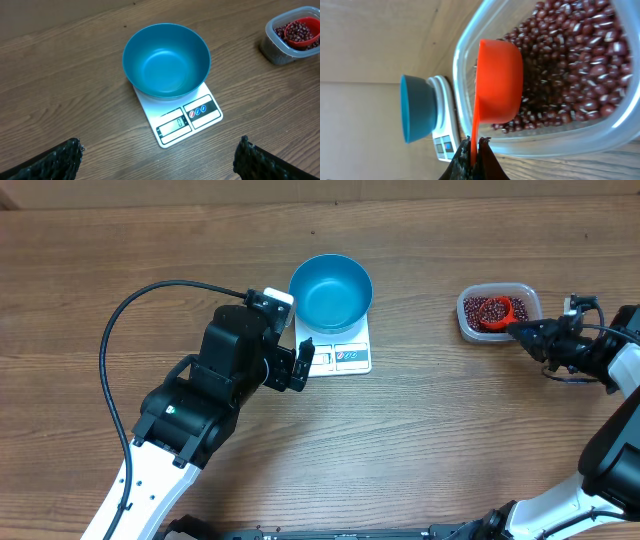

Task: Scoop item into bowl and weigh 150g on scale
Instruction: 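Drag the red scoop through the beans to fill it, right gripper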

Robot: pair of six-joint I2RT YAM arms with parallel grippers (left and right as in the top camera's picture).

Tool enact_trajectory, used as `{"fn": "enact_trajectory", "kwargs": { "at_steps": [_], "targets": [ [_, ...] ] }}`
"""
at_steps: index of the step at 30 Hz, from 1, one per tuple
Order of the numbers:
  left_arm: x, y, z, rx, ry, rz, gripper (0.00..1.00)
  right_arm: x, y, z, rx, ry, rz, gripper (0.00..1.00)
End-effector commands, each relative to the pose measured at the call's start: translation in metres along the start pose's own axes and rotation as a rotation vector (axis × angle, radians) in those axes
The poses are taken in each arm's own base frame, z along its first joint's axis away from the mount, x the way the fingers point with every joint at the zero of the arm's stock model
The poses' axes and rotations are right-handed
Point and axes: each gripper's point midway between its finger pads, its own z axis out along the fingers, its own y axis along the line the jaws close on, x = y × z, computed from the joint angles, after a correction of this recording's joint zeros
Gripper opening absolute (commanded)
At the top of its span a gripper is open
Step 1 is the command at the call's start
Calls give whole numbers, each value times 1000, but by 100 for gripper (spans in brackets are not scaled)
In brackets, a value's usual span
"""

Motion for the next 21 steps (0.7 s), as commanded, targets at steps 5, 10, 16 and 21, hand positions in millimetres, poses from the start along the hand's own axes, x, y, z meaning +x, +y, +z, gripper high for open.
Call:
{"fn": "enact_trajectory", "kwargs": {
  "at_steps": [5, 10, 16, 21],
  "targets": [
    [-3, 0, -5, 6, -18, -11, 100, -4, 6, -15, -102, -31, 37, 4],
    [-3, 0, -5, 6, -18, -11, 100, -5, 13, -21, -157, -40, 50, 4],
    [-3, 0, -5, 6, -18, -11, 100, -4, 28, -24, -246, -35, 48, 4],
    [-3, 0, -5, 6, -18, -11, 100, -3, 38, -27, -310, -27, 61, 4]
  ]
}}
